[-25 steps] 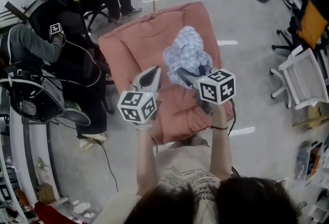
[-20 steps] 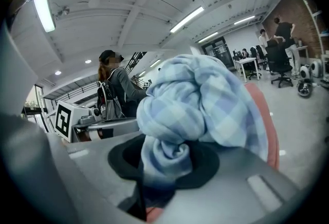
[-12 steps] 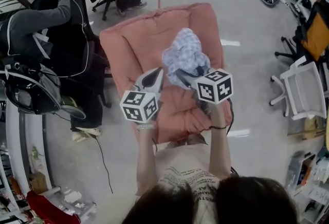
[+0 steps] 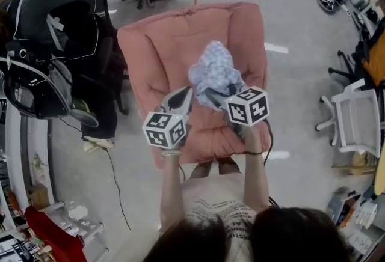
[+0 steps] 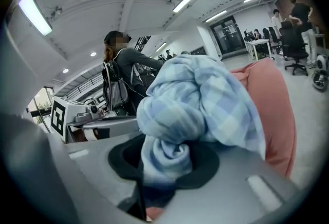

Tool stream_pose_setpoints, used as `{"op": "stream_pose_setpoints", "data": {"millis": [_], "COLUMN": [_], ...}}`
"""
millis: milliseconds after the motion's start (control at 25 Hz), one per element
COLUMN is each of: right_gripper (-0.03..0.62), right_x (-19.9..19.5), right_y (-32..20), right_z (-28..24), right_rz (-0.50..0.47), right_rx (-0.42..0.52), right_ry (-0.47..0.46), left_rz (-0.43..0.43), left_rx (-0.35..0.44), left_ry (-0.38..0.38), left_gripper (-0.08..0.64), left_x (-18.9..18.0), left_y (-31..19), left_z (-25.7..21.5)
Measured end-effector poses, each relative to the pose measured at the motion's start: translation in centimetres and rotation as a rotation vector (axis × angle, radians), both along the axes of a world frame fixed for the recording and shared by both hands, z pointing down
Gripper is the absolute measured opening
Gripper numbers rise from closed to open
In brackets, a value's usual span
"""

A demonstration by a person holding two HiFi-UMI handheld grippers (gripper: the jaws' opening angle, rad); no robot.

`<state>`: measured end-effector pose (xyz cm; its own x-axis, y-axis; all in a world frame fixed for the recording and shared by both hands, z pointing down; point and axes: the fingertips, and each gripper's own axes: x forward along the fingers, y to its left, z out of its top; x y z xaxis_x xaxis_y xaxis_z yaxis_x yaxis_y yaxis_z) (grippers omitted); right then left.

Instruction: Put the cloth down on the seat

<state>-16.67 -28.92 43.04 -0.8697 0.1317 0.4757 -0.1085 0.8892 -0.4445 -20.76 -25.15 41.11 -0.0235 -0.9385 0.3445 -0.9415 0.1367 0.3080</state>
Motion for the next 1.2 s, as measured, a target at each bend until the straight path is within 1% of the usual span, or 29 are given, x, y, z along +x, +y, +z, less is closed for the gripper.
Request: {"op": "stream_pose_setpoints", "data": {"millis": [200, 320, 480, 720, 880, 1080, 1200], "right_gripper": [0.118, 0.118, 0.118, 0.118, 0.118, 0.118, 0.118], "right_x": [0.2, 0.7, 0.9, 0.5, 0.7, 1.2, 1.4], "right_y": [1.2, 1.2, 0.8, 0.5, 0.6, 2.2, 1.9], "right_z": [2.9, 4.4, 6.3, 8.4, 10.7, 13.2, 15.5], "right_rz": [-0.025, -0.034, -0.041, -0.074, -0.104, -0.147, -0.166], "right_rx": [-0.044, -0.069, -0.099, -0.093, -0.114, -0.14, -0.144], "right_ry": [0.034, 0.058, 0.086, 0.125, 0.145, 0.176, 0.2], "left_rz": [-0.021, -0.029, -0.046, -0.058, -0.052, -0.052, -0.058], "left_rx": [-0.045, -0.074, -0.098, -0.129, -0.151, -0.18, -0.196], "left_ry": [0.029, 0.044, 0.072, 0.09, 0.103, 0.124, 0.142], "left_gripper": [0.005, 0.006, 0.005, 0.006, 0.005, 0.005, 0.005], "left_x": [0.7, 1.4, 1.4, 1.6, 2.0, 2.6, 2.8], "left_y": [1.4, 1.6, 1.6, 2.0, 1.3, 1.8, 1.5], "left_z": [2.8, 4.4, 6.2, 8.4, 10.4, 12.5, 14.4]}}
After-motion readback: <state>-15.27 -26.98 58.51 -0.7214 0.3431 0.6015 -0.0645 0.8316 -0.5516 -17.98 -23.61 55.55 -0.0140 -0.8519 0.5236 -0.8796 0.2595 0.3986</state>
